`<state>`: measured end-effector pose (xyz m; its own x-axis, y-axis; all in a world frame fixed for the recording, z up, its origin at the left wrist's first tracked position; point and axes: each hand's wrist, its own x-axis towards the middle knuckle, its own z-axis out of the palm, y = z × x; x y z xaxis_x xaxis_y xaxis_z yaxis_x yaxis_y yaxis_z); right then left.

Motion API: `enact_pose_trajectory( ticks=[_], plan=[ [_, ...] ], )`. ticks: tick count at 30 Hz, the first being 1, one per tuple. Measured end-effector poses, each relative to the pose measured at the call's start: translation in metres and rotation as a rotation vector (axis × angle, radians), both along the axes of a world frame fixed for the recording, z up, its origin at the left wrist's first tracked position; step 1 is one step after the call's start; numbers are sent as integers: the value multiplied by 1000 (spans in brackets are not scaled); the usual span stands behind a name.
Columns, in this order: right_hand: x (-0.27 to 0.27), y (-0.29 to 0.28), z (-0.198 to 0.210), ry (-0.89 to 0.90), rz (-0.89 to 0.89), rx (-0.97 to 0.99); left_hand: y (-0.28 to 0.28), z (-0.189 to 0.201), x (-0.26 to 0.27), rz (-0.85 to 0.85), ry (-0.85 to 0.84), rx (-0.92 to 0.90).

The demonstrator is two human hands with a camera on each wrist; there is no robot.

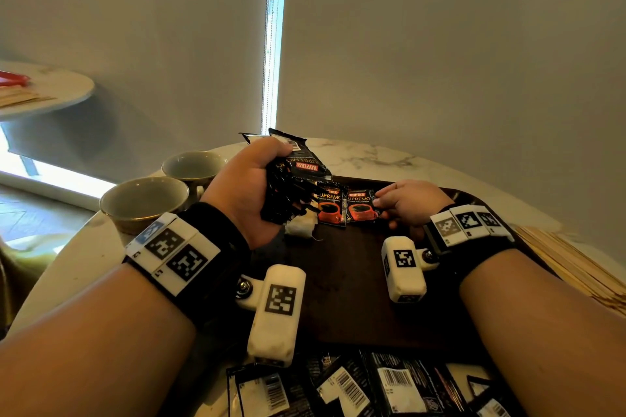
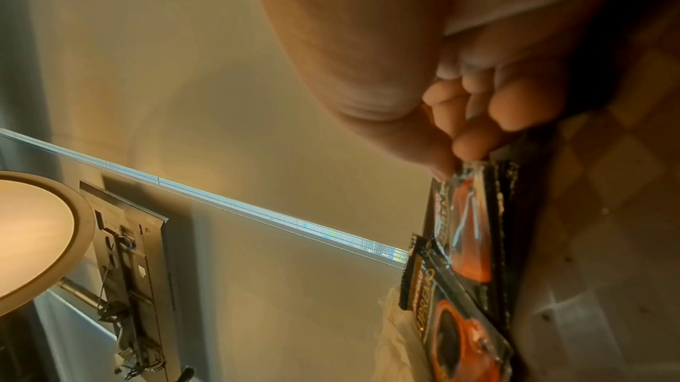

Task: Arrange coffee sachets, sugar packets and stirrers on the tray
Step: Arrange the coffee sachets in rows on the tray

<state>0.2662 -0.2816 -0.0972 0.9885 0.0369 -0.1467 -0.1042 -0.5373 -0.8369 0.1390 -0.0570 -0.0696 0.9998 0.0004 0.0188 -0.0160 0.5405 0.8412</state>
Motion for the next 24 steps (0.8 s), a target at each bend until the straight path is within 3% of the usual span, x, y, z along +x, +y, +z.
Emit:
enact_pose_trajectory(
  ticks=[16,20,22,24],
  plan=[
    [-11,5,9,-9,-11,48,0,0,-2,0,9,-5],
    [-17,10,11,-77,6,247,0,1,-1,3,12,-9],
    [-23,14,16,-7,78,398,0,1,-1,7,12,-7],
    [-31,19,21,169,212,424,0,1,-1,7,10,-1]
  ],
)
